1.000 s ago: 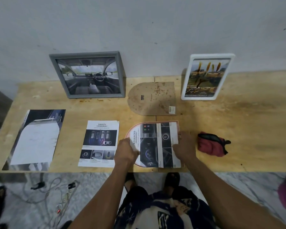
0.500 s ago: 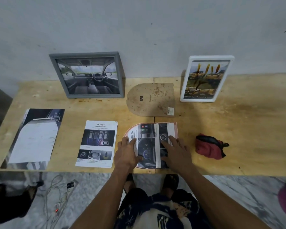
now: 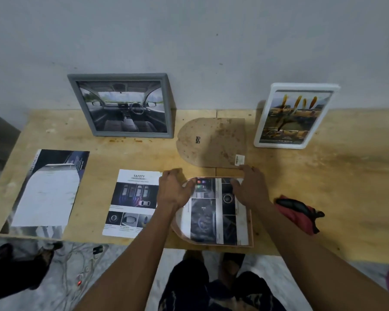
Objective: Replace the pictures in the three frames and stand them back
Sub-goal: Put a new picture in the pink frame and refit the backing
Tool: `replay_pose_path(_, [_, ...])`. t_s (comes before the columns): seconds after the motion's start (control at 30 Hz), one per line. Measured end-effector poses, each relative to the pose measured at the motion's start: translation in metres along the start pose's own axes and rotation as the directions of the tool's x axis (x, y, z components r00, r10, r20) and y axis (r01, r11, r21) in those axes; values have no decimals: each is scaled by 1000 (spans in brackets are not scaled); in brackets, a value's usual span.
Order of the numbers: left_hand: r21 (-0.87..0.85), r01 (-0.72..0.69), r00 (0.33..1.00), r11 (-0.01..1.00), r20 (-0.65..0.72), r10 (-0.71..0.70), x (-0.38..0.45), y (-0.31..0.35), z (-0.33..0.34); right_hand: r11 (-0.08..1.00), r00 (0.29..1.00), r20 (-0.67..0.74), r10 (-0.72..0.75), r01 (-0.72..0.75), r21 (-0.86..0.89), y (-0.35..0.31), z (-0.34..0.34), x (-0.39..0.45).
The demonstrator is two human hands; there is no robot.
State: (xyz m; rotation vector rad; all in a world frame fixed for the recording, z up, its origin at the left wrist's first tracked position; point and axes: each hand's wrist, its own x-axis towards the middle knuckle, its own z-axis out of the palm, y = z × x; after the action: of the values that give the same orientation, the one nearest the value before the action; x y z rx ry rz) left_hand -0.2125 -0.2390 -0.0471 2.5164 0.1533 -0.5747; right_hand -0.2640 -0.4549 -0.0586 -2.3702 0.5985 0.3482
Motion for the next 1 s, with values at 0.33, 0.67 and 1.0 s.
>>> replay_pose_path(0.33, [-30,173,985,984,8,-173,135,-2,16,953,955,-114,276,-255,166,-24,9,69])
replay_pose_path(0.67, [-339,254,966,906,38,-257,118,40,-19,795,846,-152,511,-398,458,-34,6,79])
replay_pose_path(1.0, [-545,246,955,802,-5,-296,40,26,-43,886,934,-151,324,-244,395,-31,-26,15])
